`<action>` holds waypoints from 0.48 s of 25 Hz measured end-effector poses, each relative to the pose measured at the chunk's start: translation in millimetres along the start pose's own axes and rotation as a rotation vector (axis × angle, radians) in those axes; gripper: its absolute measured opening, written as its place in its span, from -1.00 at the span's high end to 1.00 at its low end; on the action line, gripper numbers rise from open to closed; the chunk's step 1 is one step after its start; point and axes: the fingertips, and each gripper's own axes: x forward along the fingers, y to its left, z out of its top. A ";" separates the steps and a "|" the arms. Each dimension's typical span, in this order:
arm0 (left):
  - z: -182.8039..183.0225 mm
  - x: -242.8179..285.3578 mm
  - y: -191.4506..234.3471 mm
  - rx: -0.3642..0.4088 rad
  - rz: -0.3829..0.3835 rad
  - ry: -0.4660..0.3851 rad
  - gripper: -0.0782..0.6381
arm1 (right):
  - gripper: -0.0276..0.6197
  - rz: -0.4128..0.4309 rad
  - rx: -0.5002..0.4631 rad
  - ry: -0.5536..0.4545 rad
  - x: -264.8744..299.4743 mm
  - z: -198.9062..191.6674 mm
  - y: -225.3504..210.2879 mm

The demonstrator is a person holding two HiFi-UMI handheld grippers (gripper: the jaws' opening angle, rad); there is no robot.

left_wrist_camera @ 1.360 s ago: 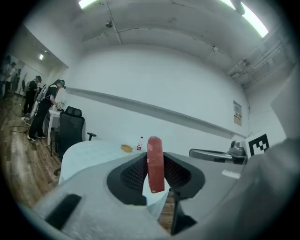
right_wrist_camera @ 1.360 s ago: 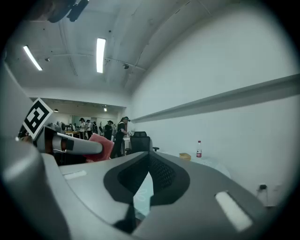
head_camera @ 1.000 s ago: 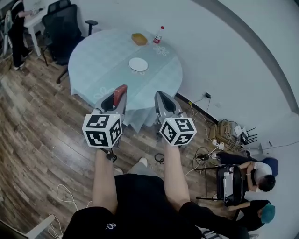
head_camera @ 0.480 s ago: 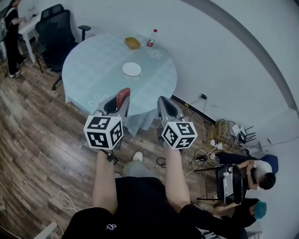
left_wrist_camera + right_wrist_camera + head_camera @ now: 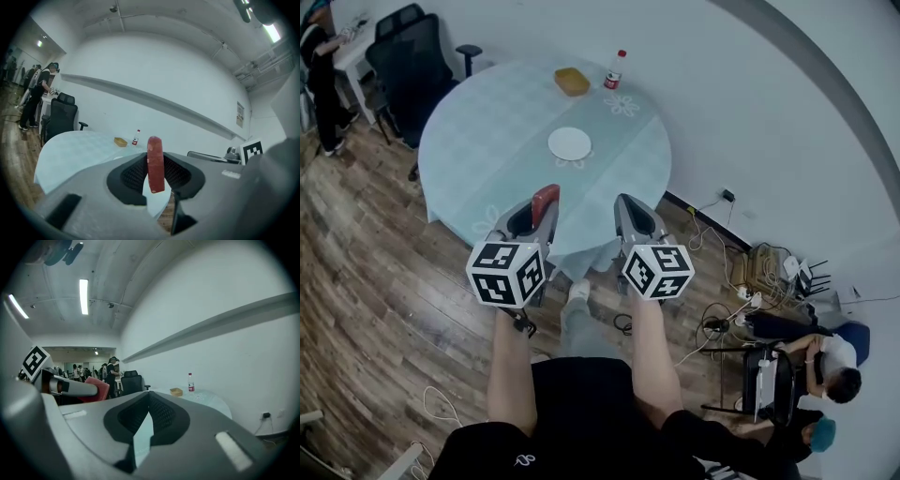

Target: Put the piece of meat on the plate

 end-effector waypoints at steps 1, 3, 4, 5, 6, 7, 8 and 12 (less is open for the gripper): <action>-1.9 13.0 6.7 -0.008 0.009 0.009 0.54 | 0.88 0.007 0.005 0.007 13.9 -1.6 -8.6; -6.9 44.7 21.2 -0.027 0.028 0.033 0.54 | 0.88 0.019 0.016 0.027 44.5 -7.5 -29.2; -10.5 61.3 29.0 -0.039 0.040 0.047 0.54 | 0.88 0.025 0.022 0.042 60.0 -12.2 -40.0; -14.4 77.5 37.0 -0.052 0.053 0.060 0.54 | 0.88 0.032 0.029 0.058 75.3 -17.6 -50.9; -18.1 93.2 45.2 -0.065 0.067 0.074 0.54 | 0.88 0.039 0.037 0.074 90.8 -22.9 -61.6; -21.4 108.3 53.4 -0.077 0.080 0.088 0.54 | 0.88 0.045 0.047 0.088 106.2 -27.6 -72.4; -24.7 122.9 61.4 -0.088 0.093 0.106 0.54 | 0.88 0.049 0.060 0.100 121.5 -31.8 -83.4; -35.6 183.0 85.8 -0.114 0.126 0.184 0.53 | 0.88 0.034 0.115 0.130 178.9 -42.0 -136.3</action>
